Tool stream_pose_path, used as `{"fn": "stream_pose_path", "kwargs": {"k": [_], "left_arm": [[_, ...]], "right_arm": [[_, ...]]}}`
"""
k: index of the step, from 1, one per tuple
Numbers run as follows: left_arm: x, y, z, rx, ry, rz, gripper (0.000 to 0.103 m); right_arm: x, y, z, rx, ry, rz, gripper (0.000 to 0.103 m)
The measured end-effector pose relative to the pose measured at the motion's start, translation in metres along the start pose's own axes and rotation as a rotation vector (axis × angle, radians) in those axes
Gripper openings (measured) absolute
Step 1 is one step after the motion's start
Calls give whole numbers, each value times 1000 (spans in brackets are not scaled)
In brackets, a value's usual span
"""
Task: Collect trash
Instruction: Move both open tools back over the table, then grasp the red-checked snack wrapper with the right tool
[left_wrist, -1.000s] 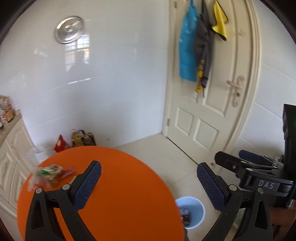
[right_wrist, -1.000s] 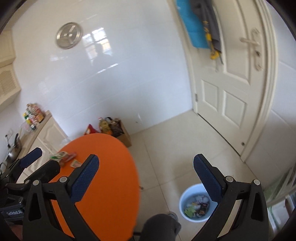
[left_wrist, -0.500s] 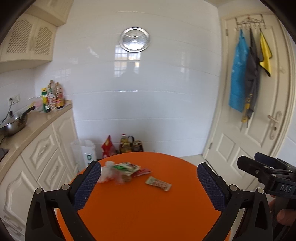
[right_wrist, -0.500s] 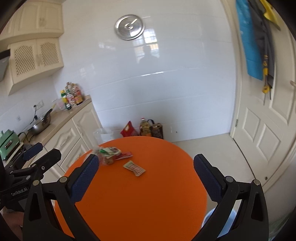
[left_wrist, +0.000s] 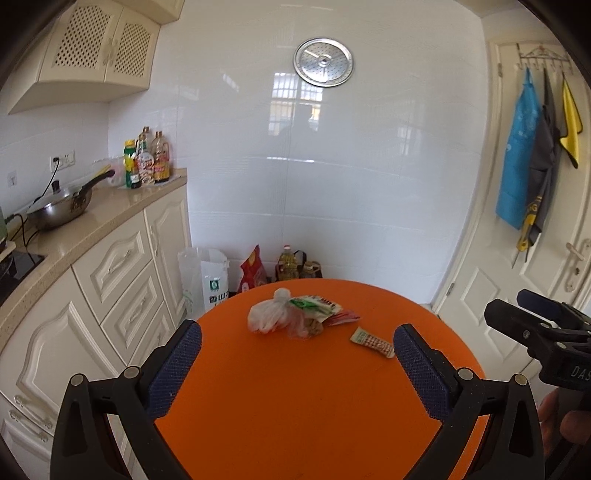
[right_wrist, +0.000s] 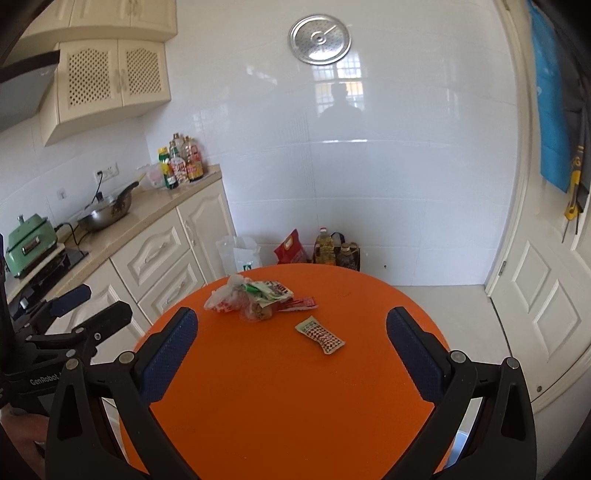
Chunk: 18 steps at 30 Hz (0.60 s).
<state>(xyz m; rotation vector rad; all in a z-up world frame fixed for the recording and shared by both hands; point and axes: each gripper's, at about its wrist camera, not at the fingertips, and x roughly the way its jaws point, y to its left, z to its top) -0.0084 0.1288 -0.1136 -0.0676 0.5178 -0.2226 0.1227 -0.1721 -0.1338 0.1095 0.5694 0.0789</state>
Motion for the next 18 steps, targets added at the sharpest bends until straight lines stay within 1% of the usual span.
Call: {"fn": "stream_pose_path", "kwargs": {"k": [3, 8, 10, 15, 18], "left_arm": [[15, 2, 1, -10, 41, 10, 102], [49, 2, 6, -35, 107, 10, 102], [68, 5, 12, -38, 130, 10, 102], [114, -3, 26, -40, 183, 10, 102], [144, -9, 31, -36, 212, 7, 102]], "right_arm": [[23, 2, -9, -29, 55, -5, 103], [67, -4, -23, -24, 153, -5, 103], [86, -7, -27, -22, 190, -6, 103], [125, -15, -37, -26, 254, -1, 103], [151, -21, -42, -36, 291, -1, 98]]}}
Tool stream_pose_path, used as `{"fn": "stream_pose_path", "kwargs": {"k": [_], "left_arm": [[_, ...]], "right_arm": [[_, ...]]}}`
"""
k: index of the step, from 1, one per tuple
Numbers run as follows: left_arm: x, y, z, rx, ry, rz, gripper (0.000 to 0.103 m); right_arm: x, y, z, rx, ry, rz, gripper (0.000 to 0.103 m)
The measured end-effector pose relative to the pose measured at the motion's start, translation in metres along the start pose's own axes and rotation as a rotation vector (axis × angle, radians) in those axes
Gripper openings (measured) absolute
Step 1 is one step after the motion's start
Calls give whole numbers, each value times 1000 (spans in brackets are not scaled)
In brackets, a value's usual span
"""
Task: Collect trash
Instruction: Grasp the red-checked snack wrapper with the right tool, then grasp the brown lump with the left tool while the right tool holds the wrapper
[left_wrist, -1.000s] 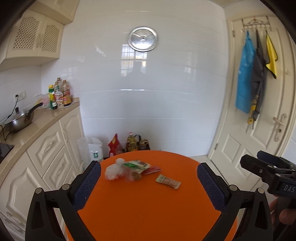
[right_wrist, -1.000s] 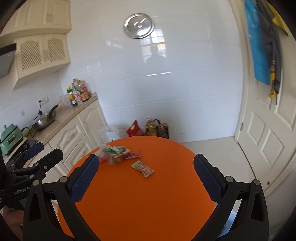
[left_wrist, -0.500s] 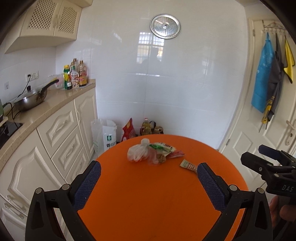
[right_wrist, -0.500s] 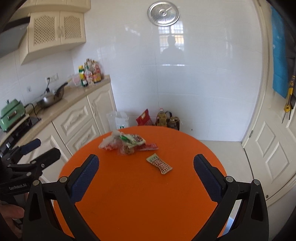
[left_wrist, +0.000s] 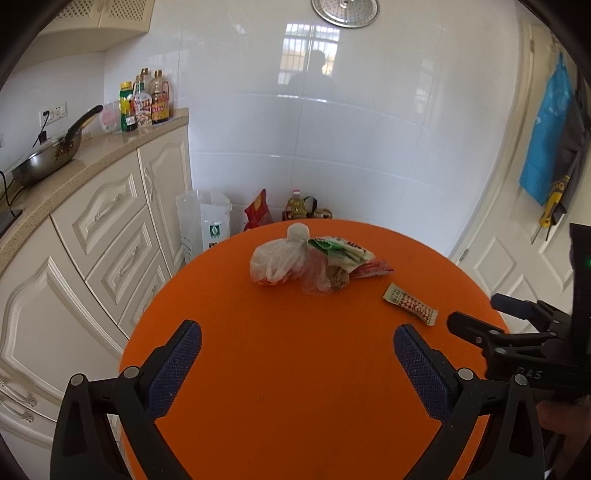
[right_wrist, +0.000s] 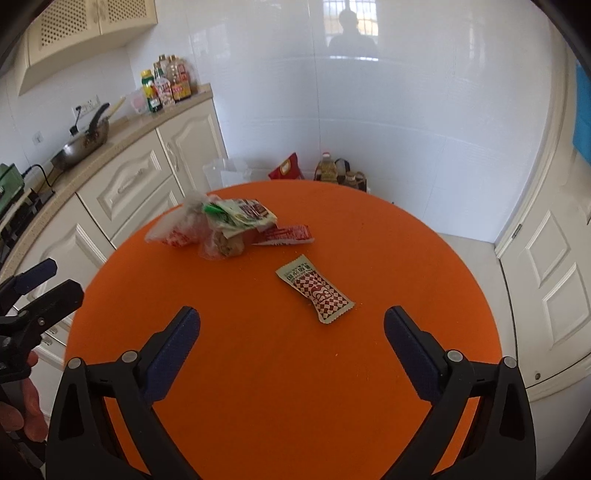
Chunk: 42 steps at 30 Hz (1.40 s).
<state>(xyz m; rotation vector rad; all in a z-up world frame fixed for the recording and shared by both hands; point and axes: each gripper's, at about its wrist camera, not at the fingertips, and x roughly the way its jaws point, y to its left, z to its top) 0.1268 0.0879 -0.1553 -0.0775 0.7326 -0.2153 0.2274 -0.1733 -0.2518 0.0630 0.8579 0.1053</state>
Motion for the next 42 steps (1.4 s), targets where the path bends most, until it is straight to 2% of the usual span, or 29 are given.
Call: {"fn": "stream_pose_path", "kwargs": {"k": [2, 9, 11, 12, 14, 16, 17, 18, 21, 32, 36, 39, 41, 42], "left_arm": [[18, -6, 7, 3, 18, -3, 102], [84, -26, 31, 10, 69, -2, 102], [100, -33, 35, 13, 82, -3, 102], [111, -37, 41, 15, 89, -4, 102], [126, -42, 43, 18, 98, -4, 102], [144, -49, 50, 19, 112, -7, 102], [149, -51, 50, 19, 116, -7, 102], [157, -53, 53, 20, 122, -7, 102], [171, -60, 57, 26, 125, -7, 102], [209, -71, 65, 39, 124, -11, 102], [240, -81, 71, 51, 136, -4, 102], [268, -89, 74, 60, 156, 19, 100], [285, -93, 78, 43, 165, 17, 96], [293, -93, 80, 30, 169, 12, 90]], "right_arm": [[20, -7, 2, -2, 33, 1, 91], [83, -25, 6, -40, 129, 10, 78], [98, -25, 9, -75, 148, 21, 66], [103, -25, 9, -88, 154, 22, 66], [106, -21, 11, -141, 129, 3, 55], [107, -21, 11, -151, 121, 17, 50], [107, -21, 10, -160, 113, 10, 36], [106, -21, 9, -153, 106, 34, 29], [105, -23, 8, -147, 107, 26, 12], [92, -40, 4, -14, 111, 104, 8], [86, -45, 7, 6, 95, 122, 8], [85, -48, 8, 16, 87, 125, 8], [85, -48, 9, 23, 84, 127, 8], [85, -48, 9, 22, 84, 126, 8]]}}
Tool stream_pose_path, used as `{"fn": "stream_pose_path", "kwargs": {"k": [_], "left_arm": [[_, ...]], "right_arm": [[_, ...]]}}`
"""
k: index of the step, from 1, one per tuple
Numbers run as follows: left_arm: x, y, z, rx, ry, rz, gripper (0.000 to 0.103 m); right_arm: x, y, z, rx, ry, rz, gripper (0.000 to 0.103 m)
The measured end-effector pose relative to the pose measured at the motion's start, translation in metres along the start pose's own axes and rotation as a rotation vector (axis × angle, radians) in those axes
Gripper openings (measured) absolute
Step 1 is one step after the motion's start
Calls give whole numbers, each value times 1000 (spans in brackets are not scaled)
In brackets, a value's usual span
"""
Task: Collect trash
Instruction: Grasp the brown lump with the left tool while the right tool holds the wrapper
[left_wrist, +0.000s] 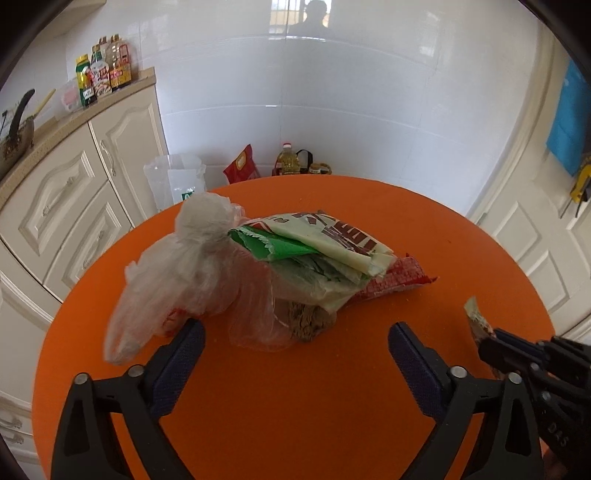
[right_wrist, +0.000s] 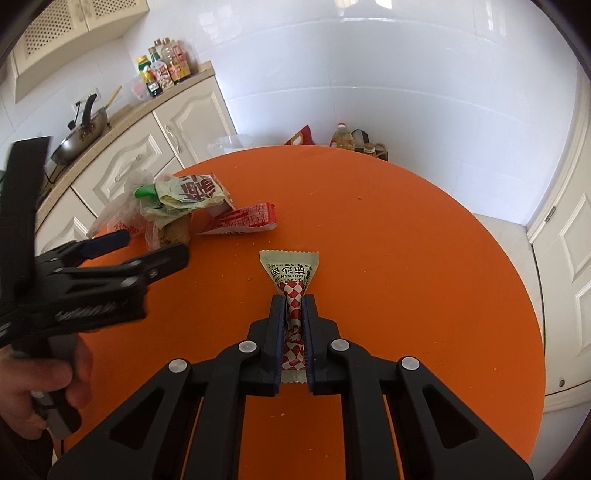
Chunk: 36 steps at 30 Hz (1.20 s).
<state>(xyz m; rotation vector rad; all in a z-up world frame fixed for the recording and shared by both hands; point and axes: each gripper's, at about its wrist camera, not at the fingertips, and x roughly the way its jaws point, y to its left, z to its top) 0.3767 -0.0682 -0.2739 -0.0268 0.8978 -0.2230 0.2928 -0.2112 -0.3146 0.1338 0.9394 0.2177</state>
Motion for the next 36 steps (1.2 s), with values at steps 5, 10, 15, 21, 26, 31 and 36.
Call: {"fn": "stream_pose_path", "kwargs": {"k": [5, 10, 15, 21, 26, 31, 36], "left_arm": [[19, 1, 9, -24, -20, 10, 74], [26, 16, 4, -46, -20, -42, 44], [26, 37, -7, -40, -17, -73, 37], [22, 61, -18, -28, 5, -76, 38], [26, 66, -11, -25, -15, -60, 71], [54, 51, -1, -5, -12, -17, 70], [72, 54, 11, -10, -30, 8, 36]], "right_arm": [[-2, -2, -4, 4, 0, 2, 8], [-3, -3, -5, 9, 3, 6, 8], [-2, -3, -5, 8, 9, 11, 8], [-5, 1, -8, 8, 12, 16, 8], [-6, 2, -9, 10, 11, 11, 9], [-10, 1, -8, 15, 5, 5, 9], [-13, 1, -7, 8, 2, 1, 9]]}}
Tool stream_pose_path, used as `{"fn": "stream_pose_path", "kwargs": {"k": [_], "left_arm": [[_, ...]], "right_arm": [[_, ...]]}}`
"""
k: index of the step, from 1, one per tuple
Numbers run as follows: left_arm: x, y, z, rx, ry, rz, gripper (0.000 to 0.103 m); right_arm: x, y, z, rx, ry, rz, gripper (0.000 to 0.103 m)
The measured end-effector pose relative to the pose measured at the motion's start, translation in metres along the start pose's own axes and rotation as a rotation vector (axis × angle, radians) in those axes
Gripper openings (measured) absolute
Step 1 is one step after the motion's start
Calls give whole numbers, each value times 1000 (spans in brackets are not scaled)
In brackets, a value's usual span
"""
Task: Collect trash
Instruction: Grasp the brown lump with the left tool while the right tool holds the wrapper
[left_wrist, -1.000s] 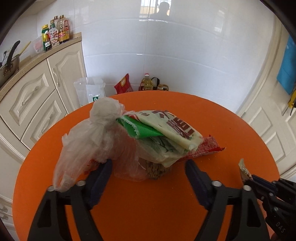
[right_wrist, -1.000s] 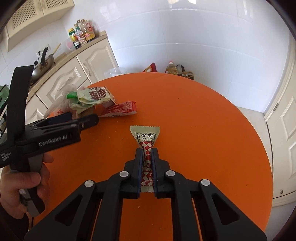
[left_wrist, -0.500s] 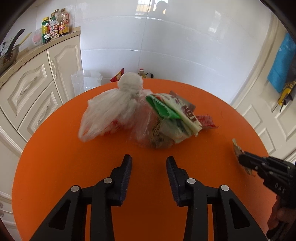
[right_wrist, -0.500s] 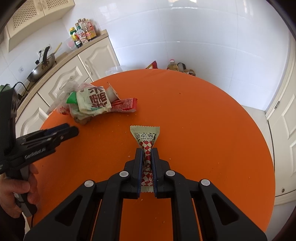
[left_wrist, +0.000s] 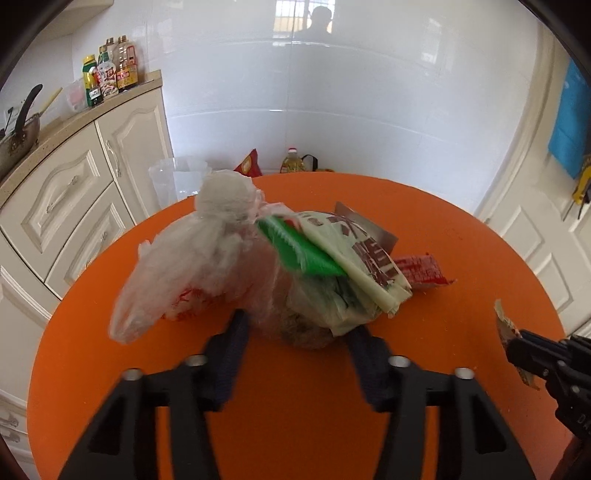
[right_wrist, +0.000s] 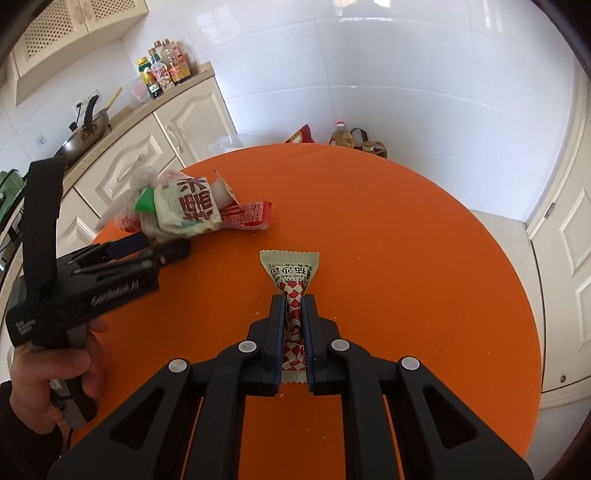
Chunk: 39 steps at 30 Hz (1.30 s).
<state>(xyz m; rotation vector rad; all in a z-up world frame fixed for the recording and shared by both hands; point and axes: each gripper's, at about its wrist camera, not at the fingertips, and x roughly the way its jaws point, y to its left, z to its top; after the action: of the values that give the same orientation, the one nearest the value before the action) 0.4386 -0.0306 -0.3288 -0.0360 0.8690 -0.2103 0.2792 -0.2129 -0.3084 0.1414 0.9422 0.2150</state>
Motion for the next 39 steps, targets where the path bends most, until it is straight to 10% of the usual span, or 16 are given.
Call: {"fn": "stream_pose_path", "kwargs": {"k": [19, 23, 26, 30, 34, 39], "left_arm": [[-37, 83, -37, 17, 46, -93, 33], [-45, 74, -47, 27, 36, -62, 68], [-37, 76, -42, 14, 27, -55, 73], [-32, 76, -42, -2, 11, -34, 67], [-37, 90, -44, -34, 15, -62, 31], [-32, 107, -33, -41, 22, -84, 31]], "right_arm": [[-5, 0, -8, 9, 11, 3, 9], [-7, 3, -11, 7, 11, 2, 9], [-8, 4, -11, 6, 11, 0, 9], [-10, 2, -13, 2, 9, -2, 9], [-14, 3, -13, -3, 6, -8, 9], [-16, 4, -13, 1, 4, -8, 9]]}}
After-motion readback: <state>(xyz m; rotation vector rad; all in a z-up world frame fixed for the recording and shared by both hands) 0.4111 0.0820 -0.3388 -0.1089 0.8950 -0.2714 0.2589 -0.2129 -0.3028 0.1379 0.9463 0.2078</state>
